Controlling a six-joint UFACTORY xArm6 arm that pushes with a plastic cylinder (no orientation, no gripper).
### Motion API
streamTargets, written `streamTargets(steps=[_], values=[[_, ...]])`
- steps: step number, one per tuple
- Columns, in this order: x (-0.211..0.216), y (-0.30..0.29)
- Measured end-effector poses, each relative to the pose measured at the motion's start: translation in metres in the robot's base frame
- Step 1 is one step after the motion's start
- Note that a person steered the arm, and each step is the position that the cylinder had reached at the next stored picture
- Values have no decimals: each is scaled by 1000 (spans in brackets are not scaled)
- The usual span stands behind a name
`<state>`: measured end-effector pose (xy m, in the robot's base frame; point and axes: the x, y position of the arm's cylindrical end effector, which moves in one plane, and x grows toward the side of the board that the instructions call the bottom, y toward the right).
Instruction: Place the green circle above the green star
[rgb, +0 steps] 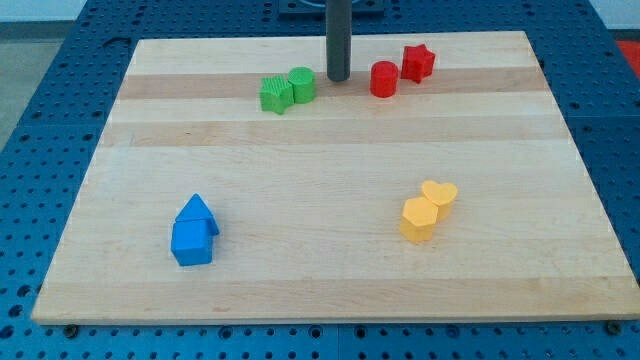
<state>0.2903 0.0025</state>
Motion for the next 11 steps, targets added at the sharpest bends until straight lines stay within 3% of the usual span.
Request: streamTargets(steps=[2, 3, 5, 9, 10, 11], values=[[86, -74], [93, -74], [30, -38], [-71, -26], [-43, -43], [11, -43]])
